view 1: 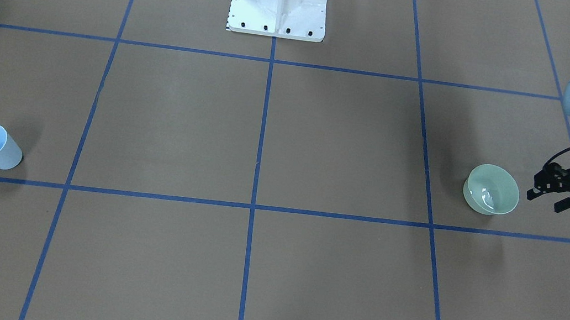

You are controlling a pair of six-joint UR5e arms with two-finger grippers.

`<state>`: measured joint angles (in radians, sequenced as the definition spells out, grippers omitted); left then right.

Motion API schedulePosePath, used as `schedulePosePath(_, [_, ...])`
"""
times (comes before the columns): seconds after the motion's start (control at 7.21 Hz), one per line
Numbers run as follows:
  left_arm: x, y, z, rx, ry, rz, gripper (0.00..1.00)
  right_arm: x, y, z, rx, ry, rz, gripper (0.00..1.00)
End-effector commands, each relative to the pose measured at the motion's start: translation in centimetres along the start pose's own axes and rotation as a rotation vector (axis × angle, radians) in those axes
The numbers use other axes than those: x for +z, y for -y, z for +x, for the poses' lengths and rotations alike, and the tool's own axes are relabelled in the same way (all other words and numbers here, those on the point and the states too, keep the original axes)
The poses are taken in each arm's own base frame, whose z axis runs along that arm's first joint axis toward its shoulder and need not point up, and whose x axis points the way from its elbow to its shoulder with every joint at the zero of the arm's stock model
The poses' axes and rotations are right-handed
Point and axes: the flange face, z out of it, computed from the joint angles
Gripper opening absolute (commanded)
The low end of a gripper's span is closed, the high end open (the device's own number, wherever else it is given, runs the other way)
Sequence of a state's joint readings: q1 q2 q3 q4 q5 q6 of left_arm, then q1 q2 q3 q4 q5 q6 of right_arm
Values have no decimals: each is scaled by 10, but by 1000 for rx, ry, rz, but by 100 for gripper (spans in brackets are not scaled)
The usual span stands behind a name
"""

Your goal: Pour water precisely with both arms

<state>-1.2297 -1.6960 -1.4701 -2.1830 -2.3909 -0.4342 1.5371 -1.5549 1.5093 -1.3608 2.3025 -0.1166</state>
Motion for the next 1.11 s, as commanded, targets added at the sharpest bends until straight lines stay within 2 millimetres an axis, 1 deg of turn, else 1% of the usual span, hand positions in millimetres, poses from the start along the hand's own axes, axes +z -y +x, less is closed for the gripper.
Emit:
schedulePosePath(0.0, [-43, 4, -42, 14, 28, 26, 100, 2, -2, 1, 3, 0, -4, 100])
schedulePosePath(0.14, [-72, 4, -76, 56, 72, 7, 100, 3, -4, 2, 5, 1, -6, 100])
schedulePosePath(0.28, [-108, 0, -109, 74, 114, -14, 100, 4, -6, 3, 7, 1, -9, 100])
schedulePosePath(0.42, [-129, -3, -121, 89, 127, -33, 100, 5, -7, 3, 8, 1, -10, 100])
schedulePosePath(0.55, [-146, -9, -136, 99, 137, -28, 100, 5, -8, 4, 9, 1, -12, 100])
schedulePosePath(0.69, [-172, -23, -157, 69, 154, 8, 100, 6, -9, 4, 11, 2, -14, 100])
schedulePosePath(0.83, [-175, -37, -174, 33, 178, 3, 100, 7, -10, 5, 13, 2, -16, 100])
schedulePosePath(0.97, [-172, -51, -188, 14, 260, -28, 100, 7, -10, 5, 12, 2, -15, 100])
